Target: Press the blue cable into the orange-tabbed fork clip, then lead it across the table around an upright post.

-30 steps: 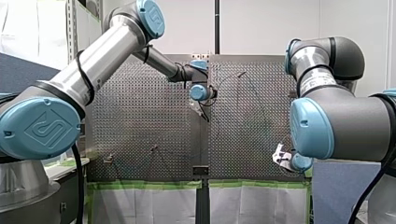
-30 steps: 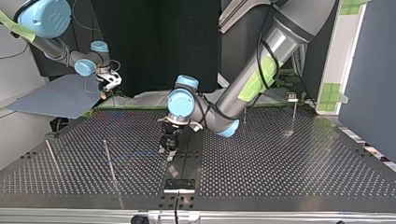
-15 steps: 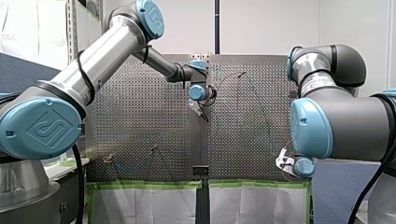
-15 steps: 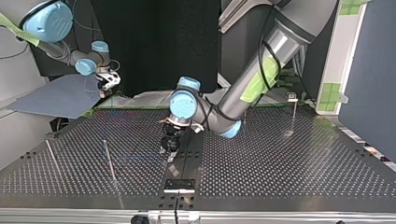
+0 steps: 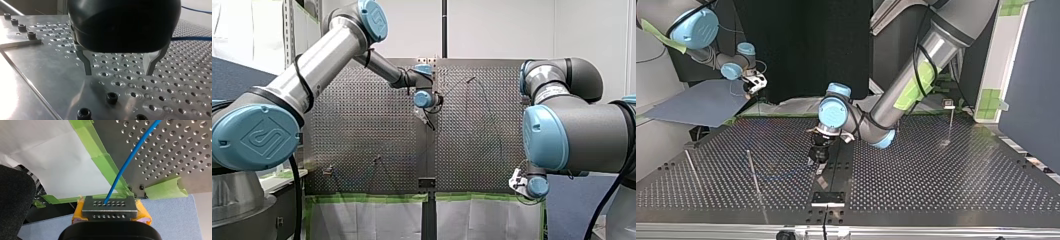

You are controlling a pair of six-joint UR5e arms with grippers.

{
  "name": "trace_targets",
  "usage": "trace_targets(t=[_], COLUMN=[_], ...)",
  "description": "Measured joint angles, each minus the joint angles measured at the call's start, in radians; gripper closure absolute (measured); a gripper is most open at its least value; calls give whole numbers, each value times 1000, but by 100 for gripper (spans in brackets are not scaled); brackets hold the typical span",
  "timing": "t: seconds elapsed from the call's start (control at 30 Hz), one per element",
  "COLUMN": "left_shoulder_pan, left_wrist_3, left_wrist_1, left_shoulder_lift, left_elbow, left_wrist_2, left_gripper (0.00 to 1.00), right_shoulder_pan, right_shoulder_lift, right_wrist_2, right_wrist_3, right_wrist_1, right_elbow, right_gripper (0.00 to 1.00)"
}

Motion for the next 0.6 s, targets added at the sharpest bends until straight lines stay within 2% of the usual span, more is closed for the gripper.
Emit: trace_targets(t=[0.17,0.43,0.6], left_shoulder_pan=[0,0,-1], left_wrist_3=[-5,-9,-10], left_wrist_1=[0,-6,-17], left_shoulder_lift=[0,0,0], left_elbow=[0,0,0], left_wrist_2=[0,0,1], left_gripper=[1,1,1], right_shoulder_pan=[-1,-3,-3], right_shoulder_lift=[5,62,74], right_wrist_2=[0,2,15], right_wrist_3=[2,2,0], right_wrist_1=[-6,-15,-11], right_elbow=[0,-28,-36], right_gripper=[100,100,100])
